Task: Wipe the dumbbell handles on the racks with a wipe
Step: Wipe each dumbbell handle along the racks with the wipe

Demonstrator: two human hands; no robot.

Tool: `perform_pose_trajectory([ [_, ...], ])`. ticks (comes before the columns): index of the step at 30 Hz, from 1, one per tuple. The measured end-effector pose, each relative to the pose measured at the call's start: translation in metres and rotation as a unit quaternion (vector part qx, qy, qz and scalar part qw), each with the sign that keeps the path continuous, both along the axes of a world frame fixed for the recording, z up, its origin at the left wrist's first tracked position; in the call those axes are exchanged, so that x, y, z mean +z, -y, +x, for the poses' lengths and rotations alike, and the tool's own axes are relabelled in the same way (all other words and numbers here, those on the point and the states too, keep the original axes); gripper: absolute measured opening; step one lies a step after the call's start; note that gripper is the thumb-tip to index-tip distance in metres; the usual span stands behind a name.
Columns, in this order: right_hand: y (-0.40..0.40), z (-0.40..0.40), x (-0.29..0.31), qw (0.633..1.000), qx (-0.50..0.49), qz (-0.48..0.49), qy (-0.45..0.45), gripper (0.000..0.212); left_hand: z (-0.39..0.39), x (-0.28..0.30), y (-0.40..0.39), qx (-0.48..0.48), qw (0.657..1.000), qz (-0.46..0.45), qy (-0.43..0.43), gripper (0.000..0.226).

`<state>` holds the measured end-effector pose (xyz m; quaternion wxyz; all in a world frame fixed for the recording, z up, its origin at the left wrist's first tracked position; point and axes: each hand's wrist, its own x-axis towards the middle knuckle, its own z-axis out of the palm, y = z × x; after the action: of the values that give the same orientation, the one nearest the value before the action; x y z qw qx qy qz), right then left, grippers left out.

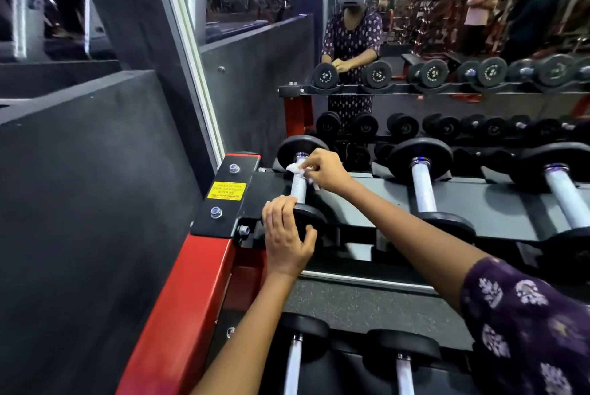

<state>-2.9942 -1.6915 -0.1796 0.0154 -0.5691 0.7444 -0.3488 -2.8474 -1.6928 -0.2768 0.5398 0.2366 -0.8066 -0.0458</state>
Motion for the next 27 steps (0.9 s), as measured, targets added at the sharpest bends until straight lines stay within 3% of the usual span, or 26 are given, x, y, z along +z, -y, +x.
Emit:
perform_pose_trajectory([
  [6,-0.018,0.015,-0.011,0.992,0.090,0.066,-0.053,0.018,0.001,0.005,-0.002,-0.029,0.999,0.035,-0.026,0.047],
  [13,0.008,0.000,0.005,0.999,-0.025,0.029,0.007,0.017,0.014,0.010,-0.003,-0.070,0.995,0.067,-0.037,0.042],
  [17,-0.016,0.020,-0.012,1.000,0.009,0.004,-0.004,0.023,0.019,0.022,-0.007,-0.081,0.991,0.102,-0.037,0.038],
  [21,-0.041,0.023,-0.011,0.997,0.036,0.070,-0.009,0.022,0.027,0.040,-0.017,-0.098,0.982,0.157,-0.029,0.036],
  [27,-0.076,0.050,0.000,0.973,-0.054,-0.143,0.172,0.017,0.036,0.068,-0.026,-0.080,0.957,0.280,0.006,0.027],
])
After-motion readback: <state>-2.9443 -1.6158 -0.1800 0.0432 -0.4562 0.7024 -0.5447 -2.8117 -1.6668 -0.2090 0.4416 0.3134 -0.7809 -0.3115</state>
